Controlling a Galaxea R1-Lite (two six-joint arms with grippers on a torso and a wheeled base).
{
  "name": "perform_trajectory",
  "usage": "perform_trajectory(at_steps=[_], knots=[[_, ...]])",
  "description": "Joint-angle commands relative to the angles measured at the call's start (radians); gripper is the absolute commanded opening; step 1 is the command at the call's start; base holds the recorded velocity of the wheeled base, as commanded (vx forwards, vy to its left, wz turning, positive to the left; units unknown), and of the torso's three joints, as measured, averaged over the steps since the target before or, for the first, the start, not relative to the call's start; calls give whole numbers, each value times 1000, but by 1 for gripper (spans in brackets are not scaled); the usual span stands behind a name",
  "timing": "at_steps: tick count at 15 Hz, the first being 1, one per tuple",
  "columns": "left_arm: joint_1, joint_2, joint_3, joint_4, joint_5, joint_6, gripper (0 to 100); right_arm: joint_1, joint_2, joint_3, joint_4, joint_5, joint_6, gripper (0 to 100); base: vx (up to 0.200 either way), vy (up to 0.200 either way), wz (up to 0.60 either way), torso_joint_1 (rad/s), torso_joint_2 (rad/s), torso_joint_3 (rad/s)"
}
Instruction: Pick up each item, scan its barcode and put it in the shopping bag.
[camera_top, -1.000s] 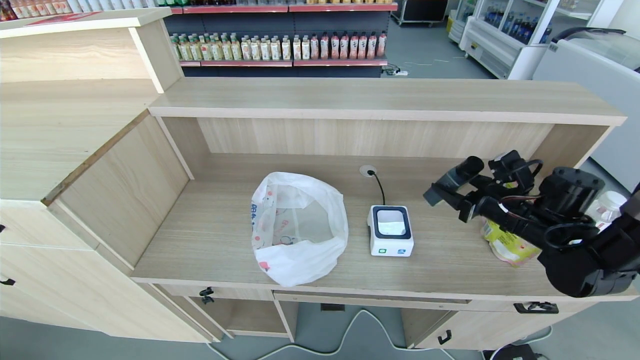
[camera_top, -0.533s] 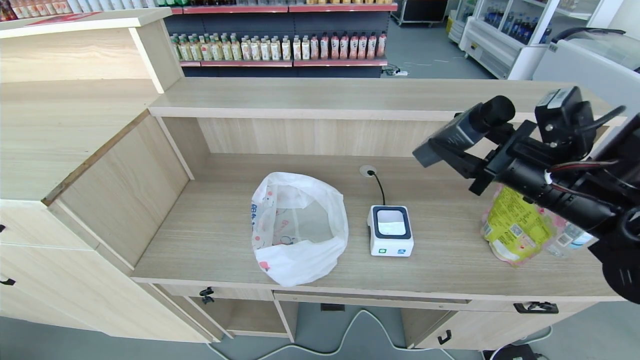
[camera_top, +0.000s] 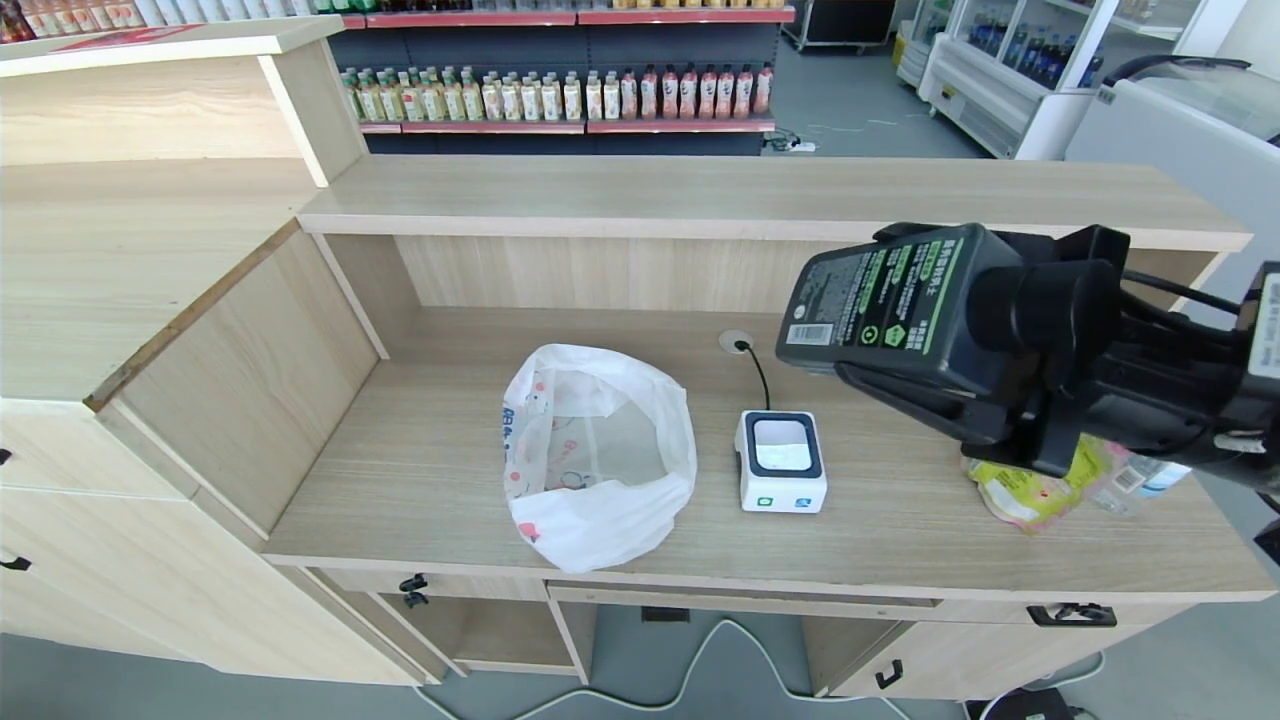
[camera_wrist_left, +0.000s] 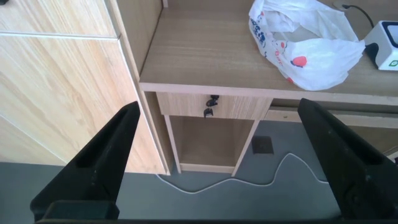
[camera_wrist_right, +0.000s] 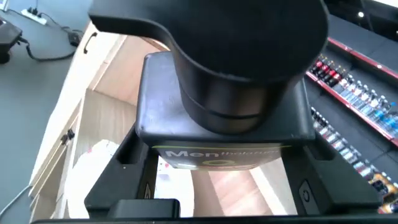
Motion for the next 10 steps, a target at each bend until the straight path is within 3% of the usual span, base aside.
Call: perform_trajectory(at_steps=[1, 6, 10], knots=[[0, 0, 0, 0, 0, 0, 100, 34, -1, -17, -2, 9, -3, 0, 0, 0, 0, 0, 0, 0], [0, 0, 0, 0, 0, 0, 100, 204, 53, -111, 4, 11, -74, 0, 0, 0, 0, 0, 0, 0], [0, 0, 0, 0, 0, 0, 100, 274, 104, -171, 11, 11, -100, 0, 0, 0, 0, 0, 0, 0]])
